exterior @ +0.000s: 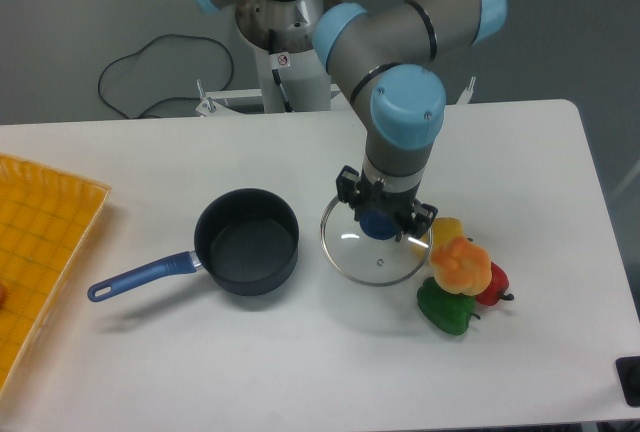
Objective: Place the lid on the table
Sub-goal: 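Carry the glass lid by its blue knob away from the peppers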
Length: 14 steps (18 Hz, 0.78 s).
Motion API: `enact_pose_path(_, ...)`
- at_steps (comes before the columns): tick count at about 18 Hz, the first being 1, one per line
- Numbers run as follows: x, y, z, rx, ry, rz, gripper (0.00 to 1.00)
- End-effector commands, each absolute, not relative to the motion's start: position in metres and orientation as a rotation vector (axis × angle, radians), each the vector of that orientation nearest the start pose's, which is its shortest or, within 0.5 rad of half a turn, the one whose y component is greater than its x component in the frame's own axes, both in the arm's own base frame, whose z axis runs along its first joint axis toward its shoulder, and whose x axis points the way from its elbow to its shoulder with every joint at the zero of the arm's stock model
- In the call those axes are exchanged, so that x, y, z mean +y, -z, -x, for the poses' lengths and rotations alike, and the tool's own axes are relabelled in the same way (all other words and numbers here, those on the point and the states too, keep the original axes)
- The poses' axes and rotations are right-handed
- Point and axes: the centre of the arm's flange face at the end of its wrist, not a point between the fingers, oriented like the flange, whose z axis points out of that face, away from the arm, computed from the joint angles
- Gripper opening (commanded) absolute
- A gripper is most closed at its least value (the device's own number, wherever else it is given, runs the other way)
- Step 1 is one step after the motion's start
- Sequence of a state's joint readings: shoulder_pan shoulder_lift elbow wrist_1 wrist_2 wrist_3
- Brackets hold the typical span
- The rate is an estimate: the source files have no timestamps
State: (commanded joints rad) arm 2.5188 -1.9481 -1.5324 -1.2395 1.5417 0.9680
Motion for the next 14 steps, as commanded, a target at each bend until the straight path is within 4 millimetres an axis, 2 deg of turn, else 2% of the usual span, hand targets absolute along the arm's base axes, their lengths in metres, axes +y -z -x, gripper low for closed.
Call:
enact_pose_path(4,0.489,-0.310,0.430,0.050,0.021,3.115,0.52)
enact_pose_path(8,0.503,-0.305,0.431,0.043,0.012,3.113,0.52)
enact_pose_path(14,0.509,-0.285,0.437,0.036,0.043,3.127,0.52)
